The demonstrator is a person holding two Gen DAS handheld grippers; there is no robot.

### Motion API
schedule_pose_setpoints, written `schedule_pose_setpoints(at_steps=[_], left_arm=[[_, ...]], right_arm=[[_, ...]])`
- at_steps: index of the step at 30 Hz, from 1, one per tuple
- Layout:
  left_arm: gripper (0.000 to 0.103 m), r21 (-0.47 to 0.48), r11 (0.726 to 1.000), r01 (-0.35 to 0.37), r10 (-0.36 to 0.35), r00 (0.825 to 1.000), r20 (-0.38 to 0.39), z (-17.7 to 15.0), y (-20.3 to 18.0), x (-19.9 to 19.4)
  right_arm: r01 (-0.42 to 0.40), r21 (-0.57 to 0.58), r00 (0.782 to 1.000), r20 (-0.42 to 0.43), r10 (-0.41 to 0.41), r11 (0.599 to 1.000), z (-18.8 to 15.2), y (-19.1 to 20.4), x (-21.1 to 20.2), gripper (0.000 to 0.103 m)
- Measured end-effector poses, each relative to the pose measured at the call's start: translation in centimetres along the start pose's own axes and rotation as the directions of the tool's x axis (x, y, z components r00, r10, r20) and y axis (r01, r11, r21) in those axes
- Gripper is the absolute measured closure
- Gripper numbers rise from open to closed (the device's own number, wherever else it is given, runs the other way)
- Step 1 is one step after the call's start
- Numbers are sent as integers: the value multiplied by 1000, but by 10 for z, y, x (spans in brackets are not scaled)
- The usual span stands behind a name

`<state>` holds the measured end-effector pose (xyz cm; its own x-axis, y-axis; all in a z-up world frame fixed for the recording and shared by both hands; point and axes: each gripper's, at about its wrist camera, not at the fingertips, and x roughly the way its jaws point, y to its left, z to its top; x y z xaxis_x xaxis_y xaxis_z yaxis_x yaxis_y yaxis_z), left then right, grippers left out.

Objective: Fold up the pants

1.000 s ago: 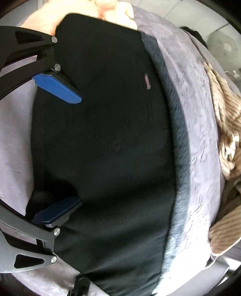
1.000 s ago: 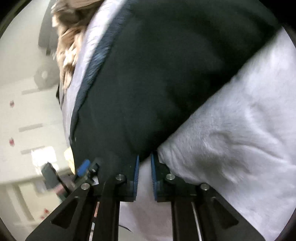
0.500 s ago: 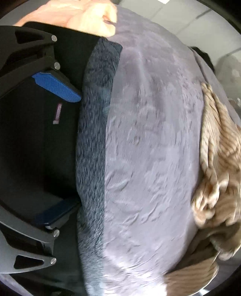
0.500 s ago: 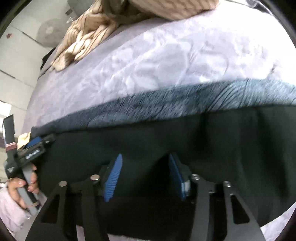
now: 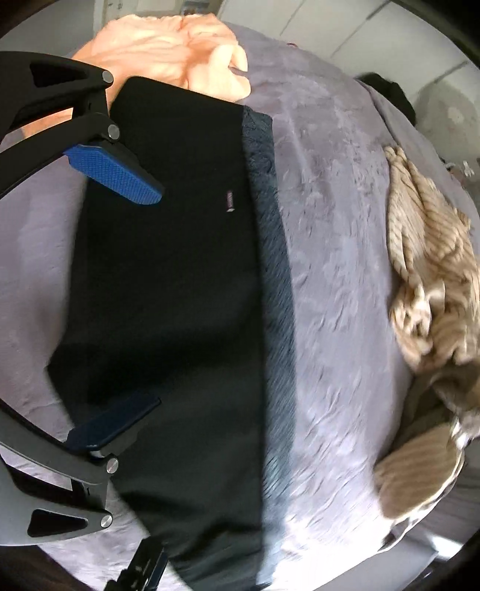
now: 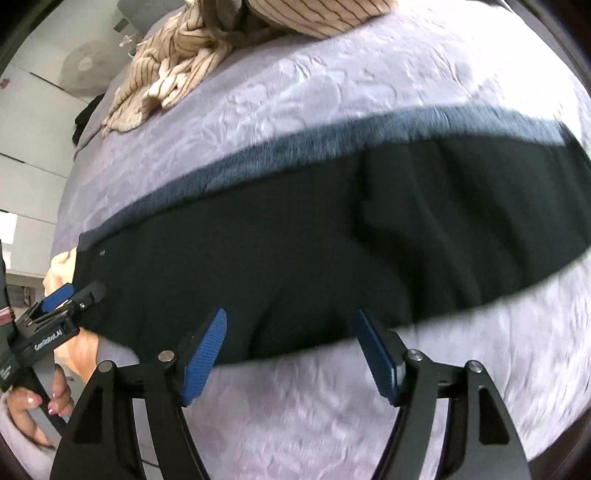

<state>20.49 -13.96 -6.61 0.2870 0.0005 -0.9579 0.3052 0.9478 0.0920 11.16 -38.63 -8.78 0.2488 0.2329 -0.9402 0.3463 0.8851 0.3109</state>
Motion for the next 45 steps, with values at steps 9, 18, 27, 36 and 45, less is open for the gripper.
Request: schedule_pose_setpoints(at_steps=[9, 18, 27, 36, 45], left_arm=[[0, 113, 994, 3, 1, 999, -34, -27, -33, -38], [0, 157, 987, 25, -21, 999, -28, -35, -37, -59], [0, 148, 989, 10, -11, 1000, 4, -35, -19, -70], [0, 151, 989, 0, -3, 1000, 19, -41, -3, -76], [0, 156, 988, -2, -2, 1000, 27, -44, 7, -77]], right_arm=[[29, 66, 1000, -9, -28, 997, -40, -2, -21, 24], [53, 85, 998, 23, -55, 995, -56, 8, -44, 24], [52, 64, 998, 41, -55, 997, -61, 36, -48, 24], [56, 47, 997, 58, -58, 997, -65, 60, -45, 24], [53, 52, 996, 68, -56, 997, -71, 74, -39, 24]])
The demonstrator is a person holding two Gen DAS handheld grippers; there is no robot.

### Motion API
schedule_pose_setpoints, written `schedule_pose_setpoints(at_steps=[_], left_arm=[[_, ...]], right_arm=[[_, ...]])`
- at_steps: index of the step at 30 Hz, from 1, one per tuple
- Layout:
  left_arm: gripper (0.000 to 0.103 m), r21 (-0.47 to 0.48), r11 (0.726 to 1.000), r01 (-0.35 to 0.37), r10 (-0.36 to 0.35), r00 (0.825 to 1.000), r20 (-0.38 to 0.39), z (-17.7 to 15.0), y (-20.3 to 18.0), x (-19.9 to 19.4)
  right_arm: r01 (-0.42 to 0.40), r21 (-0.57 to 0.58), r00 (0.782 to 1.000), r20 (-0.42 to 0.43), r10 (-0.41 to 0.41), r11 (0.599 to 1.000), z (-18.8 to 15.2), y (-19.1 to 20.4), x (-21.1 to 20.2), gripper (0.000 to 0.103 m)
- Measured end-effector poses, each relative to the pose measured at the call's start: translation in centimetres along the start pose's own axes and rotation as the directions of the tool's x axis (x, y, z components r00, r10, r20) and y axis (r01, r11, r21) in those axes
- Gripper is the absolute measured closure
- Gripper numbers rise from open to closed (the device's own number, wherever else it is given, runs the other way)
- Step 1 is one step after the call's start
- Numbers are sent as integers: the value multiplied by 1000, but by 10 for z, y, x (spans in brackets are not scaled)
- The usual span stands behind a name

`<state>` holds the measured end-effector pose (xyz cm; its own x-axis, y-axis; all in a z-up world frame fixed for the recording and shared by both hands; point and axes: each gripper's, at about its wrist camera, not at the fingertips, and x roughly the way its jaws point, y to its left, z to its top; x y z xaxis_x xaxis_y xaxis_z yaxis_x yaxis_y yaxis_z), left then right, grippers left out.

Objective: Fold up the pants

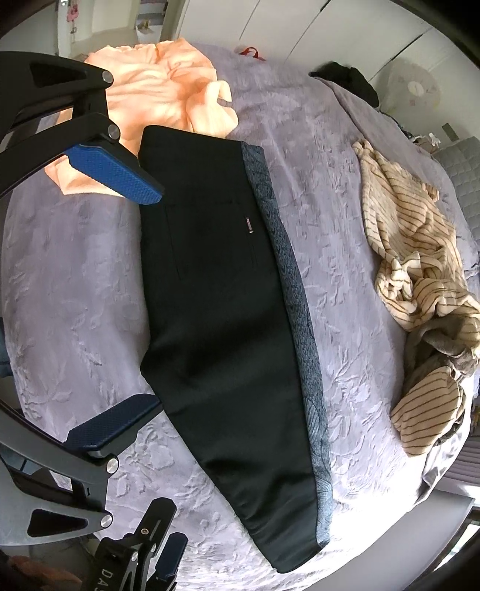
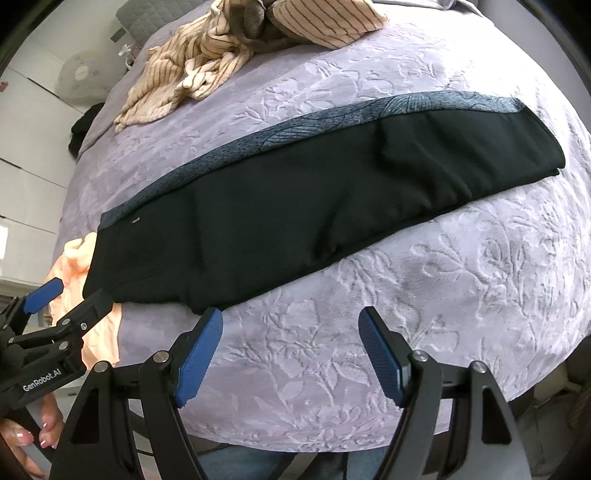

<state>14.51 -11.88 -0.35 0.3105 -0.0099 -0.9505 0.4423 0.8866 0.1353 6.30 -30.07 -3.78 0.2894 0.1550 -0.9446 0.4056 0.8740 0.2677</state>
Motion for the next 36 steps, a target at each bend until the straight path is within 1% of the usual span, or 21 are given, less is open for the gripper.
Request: schedule_pose_setpoints(at_steps=[7, 12, 15, 18, 20, 29, 33, 36], left_arm=[[0, 23, 1000, 4, -4, 1000, -4, 0, -5, 2], [0, 40, 999, -9, 10, 1000, -13, 8, -20, 4], [0, 45, 999, -20, 21, 1000, -22, 16, -37, 6], [0, 51, 998, -28, 30, 999, -36, 24, -55, 9], [0, 61, 998, -34, 37, 998, -53, 32, -75, 13], [0, 68, 995, -68, 74, 994, -83, 62, -148, 20], [0, 49, 995, -88, 93, 991, -94, 70, -166, 20], [0, 38, 993, -109, 113, 989, -96, 73, -174, 18]], right_arm=[[3, 24, 1000, 11, -3, 1000, -6, 0, -1, 24], [-1, 38, 1000, 10, 0, 999, -2, -13, -1, 24], [-6, 46, 1000, 12, 5, 999, 4, -26, -3, 24], [-12, 51, 1000, 8, 11, 999, 12, -45, -5, 24], [-13, 57, 1000, 2, 13, 998, 19, -61, -6, 24], [-8, 51, 1000, -20, 9, 999, 56, -145, -14, 24], [-12, 47, 999, -36, 13, 999, 68, -178, -14, 24], [-19, 40, 999, -46, 21, 999, 74, -194, -13, 24]])
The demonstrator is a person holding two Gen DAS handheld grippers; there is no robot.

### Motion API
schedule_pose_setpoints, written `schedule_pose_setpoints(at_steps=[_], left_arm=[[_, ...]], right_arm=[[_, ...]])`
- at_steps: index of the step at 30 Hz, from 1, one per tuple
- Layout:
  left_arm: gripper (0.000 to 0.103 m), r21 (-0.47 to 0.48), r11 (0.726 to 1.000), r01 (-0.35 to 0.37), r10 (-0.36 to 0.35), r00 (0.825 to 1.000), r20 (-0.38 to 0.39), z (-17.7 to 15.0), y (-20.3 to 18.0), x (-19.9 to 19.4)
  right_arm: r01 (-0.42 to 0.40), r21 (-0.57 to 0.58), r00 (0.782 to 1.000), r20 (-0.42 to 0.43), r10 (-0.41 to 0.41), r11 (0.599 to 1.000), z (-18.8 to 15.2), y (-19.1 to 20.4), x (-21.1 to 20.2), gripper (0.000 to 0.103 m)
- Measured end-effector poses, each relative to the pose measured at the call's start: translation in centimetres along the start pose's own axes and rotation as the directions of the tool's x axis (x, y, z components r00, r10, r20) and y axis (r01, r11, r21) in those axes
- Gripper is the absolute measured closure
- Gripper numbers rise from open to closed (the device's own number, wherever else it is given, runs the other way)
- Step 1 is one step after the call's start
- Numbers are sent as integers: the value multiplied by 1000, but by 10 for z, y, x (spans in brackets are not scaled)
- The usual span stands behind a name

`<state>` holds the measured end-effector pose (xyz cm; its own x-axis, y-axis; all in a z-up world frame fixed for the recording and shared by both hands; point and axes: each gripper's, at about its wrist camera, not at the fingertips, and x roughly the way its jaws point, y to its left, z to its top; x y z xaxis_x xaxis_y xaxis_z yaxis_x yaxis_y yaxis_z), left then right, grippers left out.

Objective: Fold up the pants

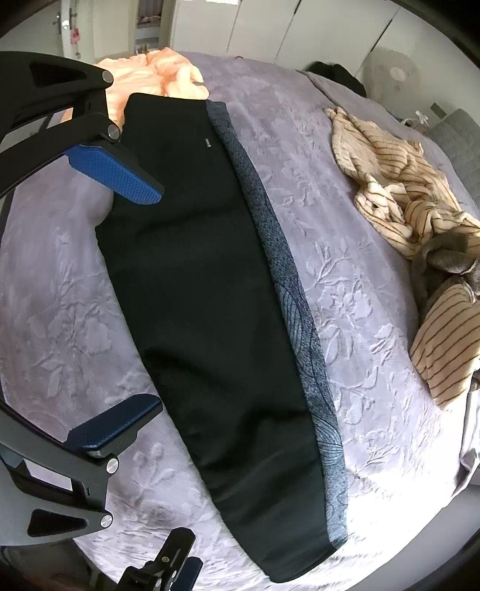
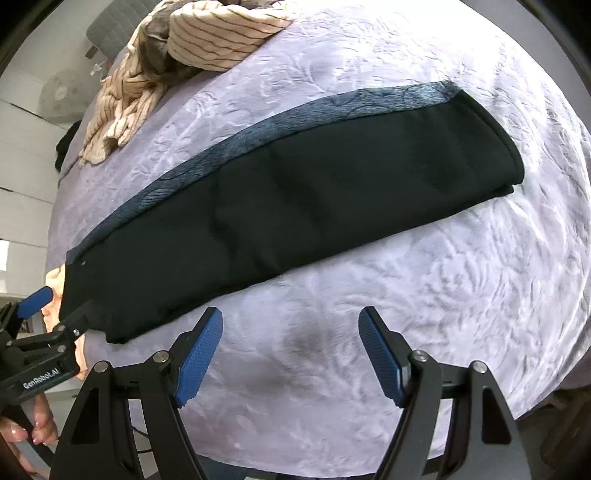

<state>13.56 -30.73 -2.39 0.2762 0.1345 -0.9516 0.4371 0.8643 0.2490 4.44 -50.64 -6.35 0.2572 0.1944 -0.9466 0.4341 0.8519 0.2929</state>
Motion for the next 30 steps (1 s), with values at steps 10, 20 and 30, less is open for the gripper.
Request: schedule_pose_setpoints(at_steps=[10, 20, 30], left_arm=[[0, -14, 1000, -28, 28, 1000, -11, 13, -21, -3], [0, -63, 991, 120, -124, 990, -62, 31, -29, 43], [0, -26, 989, 147, -148, 989, -24, 54, -71, 66]], right_arm=[[-40, -13, 999, -12, 40, 999, 13, -22, 2, 24], [-162, 257, 987, 61, 151, 953, 30, -114, 12, 24], [-460, 486, 886, 298, 354, 743, 48, -209, 36, 24]])
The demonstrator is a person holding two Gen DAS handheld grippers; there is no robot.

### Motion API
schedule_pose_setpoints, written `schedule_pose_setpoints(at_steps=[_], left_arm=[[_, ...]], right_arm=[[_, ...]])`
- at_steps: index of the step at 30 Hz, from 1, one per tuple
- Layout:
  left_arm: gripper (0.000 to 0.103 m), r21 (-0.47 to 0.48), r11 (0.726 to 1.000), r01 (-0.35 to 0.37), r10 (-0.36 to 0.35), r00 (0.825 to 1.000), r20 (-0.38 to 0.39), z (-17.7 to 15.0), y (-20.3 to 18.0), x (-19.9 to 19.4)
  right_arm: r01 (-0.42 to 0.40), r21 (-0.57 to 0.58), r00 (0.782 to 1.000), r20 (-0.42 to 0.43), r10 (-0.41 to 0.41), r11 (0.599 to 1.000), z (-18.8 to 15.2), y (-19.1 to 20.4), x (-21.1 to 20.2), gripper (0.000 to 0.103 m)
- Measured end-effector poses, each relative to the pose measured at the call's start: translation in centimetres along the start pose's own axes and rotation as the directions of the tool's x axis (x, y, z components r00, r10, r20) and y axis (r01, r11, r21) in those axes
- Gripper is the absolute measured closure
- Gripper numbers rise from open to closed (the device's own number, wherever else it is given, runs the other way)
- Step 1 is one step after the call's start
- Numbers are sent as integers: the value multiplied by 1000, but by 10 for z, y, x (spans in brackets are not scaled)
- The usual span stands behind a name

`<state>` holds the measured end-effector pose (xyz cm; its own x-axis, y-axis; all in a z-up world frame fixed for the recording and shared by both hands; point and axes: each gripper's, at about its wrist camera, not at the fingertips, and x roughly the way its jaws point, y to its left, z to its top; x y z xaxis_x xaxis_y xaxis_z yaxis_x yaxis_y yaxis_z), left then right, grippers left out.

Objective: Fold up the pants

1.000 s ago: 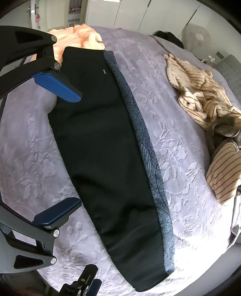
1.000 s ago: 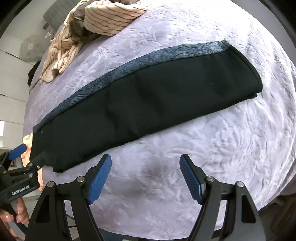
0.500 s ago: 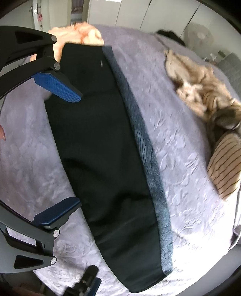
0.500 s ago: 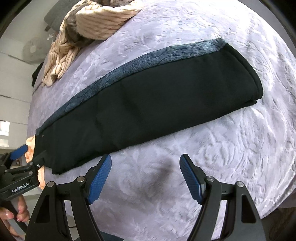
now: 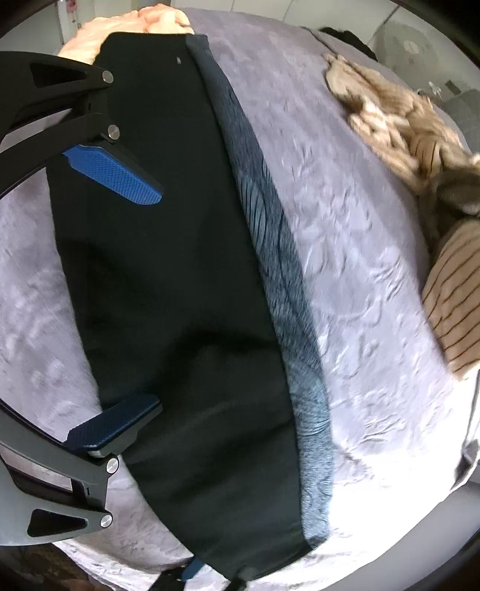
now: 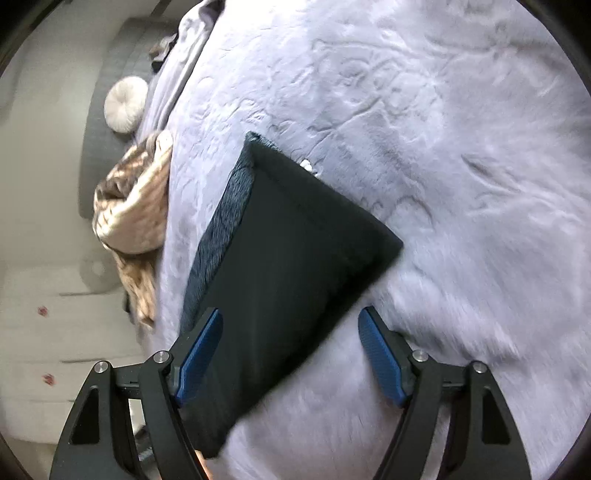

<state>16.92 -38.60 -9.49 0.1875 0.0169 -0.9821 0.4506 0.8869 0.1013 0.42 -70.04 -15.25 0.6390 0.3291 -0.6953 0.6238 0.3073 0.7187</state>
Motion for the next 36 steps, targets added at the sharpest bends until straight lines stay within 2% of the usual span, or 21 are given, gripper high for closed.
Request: schedule_pose_setpoints(at_steps=[4, 7, 9, 10, 12, 15, 19, 21, 23, 26, 28, 31, 36], left_arm=[[0, 21, 1000, 11, -11, 1000, -4, 5, -17, 10], [0, 17, 1000, 13, -14, 999, 45, 15, -23, 2], [6, -10, 1000, 29, -28, 995, 94, 21, -21, -9], [12, -27, 999, 34, -30, 992, 120, 27, -20, -14], [12, -51, 998, 40, -32, 988, 149, 41, -20, -16], [12, -71, 997, 33, -21, 987, 157, 60, -32, 2], [12, -51, 999, -3, 9, 993, 119, 74, -59, 60], [12, -49, 999, -4, 11, 989, 146, 74, -59, 61], [12, -38, 999, 32, -26, 988, 153, 74, -50, 50], [12, -82, 996, 48, -32, 983, 178, 71, -25, 30], [12, -103, 993, 59, -38, 980, 195, 69, -5, 19], [12, -130, 989, 74, -45, 975, 219, 61, 27, 5], [12, -166, 985, 55, -15, 972, 232, 30, 91, -9]], right_arm=[[-80, -11, 997, -2, 80, 997, 10, 6, 19, 23], [-104, -1, 995, -9, 104, 995, 15, 9, 30, 26], [-127, -3, 992, -20, 127, 992, 15, 13, 28, 63], [-148, -10, 989, -27, 148, 989, 16, 14, 28, 90], [-197, -22, 980, -26, 196, 980, 13, 20, 17, 90], [-208, -96, 978, -16, 208, 973, 5, 38, 5, 90], [-192, -180, 981, -7, 194, 965, -1, 59, -3, 90], [-153, -231, 988, -12, 154, 961, -4, 72, 0, 90], [-125, -287, 991, 3, 131, 950, -6, 89, -2, 90], [-85, -361, 995, 23, 100, 929, -14, 116, -7, 90], [-25, -443, 998, 41, 48, 896, -28, 140, -12, 90], [56, -561, 997, 74, -18, 826, -55, 180, -14, 90], [144, -717, 989, 113, -91, 682, -112, 243, 11, 89]])
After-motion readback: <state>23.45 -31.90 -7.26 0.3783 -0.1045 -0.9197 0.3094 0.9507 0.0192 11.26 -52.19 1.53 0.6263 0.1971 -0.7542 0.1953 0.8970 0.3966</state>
